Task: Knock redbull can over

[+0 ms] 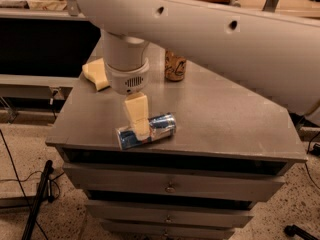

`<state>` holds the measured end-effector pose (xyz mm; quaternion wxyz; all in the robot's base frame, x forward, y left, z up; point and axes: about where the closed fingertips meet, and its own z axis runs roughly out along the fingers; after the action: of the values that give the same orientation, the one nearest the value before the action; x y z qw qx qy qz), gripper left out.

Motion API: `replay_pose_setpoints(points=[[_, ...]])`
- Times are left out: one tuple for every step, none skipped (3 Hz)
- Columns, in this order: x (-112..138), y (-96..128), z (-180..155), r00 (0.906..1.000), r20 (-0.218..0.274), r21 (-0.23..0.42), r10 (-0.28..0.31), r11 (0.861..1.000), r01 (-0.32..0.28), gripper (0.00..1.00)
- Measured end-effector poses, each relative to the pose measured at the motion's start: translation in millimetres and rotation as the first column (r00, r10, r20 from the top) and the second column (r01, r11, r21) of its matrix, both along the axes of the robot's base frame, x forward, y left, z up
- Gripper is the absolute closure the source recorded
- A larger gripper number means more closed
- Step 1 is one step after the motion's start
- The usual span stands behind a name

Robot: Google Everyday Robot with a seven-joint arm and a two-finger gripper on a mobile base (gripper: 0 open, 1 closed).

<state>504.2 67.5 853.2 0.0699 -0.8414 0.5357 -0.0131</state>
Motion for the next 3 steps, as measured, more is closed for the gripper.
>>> replay_pose_setpoints(points=[[1.3, -5.2, -4.9, 1.0, -0.007, 0.07, -0.002, 0.998, 0.002, 0.0], [2.6, -12.4, -9.6, 0.9999, -0.015, 0.153, -0.008, 0.988, 0.01, 0.0], [3.0, -14.1, -9.9, 0.9998, -0.015, 0.172, -0.01, 0.985, 0.012, 0.0]])
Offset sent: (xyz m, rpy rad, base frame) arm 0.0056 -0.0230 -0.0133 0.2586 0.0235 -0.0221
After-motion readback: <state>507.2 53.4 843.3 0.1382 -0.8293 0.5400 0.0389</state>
